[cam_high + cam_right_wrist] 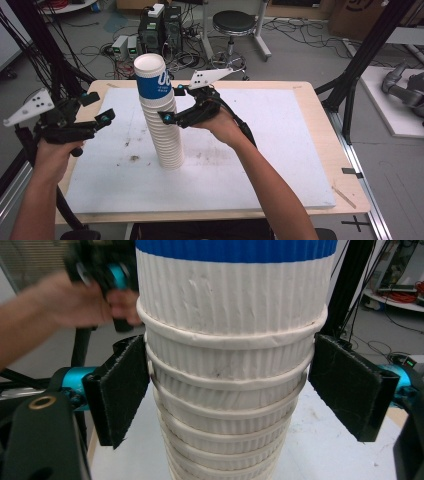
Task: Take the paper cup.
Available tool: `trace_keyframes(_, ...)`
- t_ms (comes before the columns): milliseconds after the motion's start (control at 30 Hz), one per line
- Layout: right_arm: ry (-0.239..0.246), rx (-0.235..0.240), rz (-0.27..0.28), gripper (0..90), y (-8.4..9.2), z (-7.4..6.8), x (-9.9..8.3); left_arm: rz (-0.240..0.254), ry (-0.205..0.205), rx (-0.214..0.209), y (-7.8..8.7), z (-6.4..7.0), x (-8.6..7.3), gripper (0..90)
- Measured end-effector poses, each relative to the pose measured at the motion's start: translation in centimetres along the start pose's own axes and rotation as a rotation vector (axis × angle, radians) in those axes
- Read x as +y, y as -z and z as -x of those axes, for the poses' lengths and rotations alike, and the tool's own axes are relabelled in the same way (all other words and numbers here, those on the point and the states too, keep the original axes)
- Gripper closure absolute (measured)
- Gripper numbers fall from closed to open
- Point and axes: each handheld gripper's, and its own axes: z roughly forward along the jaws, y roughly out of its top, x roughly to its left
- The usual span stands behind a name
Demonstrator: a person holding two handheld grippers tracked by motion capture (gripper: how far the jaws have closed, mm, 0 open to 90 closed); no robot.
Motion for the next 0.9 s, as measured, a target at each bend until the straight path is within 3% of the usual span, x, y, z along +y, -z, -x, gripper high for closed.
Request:
trace_keyframes(100, 0.006, 0.0, -0.004, 17.4, 0.0, 0.0, 0.0, 0.008, -0.036, -0.086, -1.8, 1.3, 3.5, 18.8)
trace_keyframes(133, 0.007, -0.001, -0.003, 17.5, 0.0, -0.1, 0.0, 0.008, -0.036, -0.086, -1.8, 1.3, 3.5, 18.8)
trace_keyframes(200, 0.001, 0.001, -0.005, 17.5, 0.1, -0.1, 0.0, 0.004, -0.061, -0.124, -3.2, 2.1, 5.4, 18.8)
trace_keyframes(267, 0.003, 0.001, -0.003, 17.5, 0.0, 0.0, 0.0, 0.002, -0.065, -0.141, -3.7, 2.4, 6.0, 18.8)
trace_keyframes(400, -0.002, 0.001, -0.003, 17.4, 0.1, 0.0, 0.0, -0.044, -0.094, -0.18, -6.6, 3.7, 8.0, 18.5)
trace_keyframes(733, -0.001, 0.005, -0.008, 17.4, 0.2, 0.0, 0.0, -0.129, -0.07, -0.182, -9.8, 3.7, 7.8, 18.5)
trace_keyframes(800, 0.0, 0.006, -0.008, 17.4, 0.2, 0.0, 0.0, -0.13, -0.066, -0.18, -9.9, 3.7, 7.7, 18.5)
trace_keyframes(900, 0.001, 0.007, -0.008, 17.4, 0.2, 0.0, 0.0, -0.117, -0.056, -0.209, -10.1, 3.4, 7.6, 25.4)
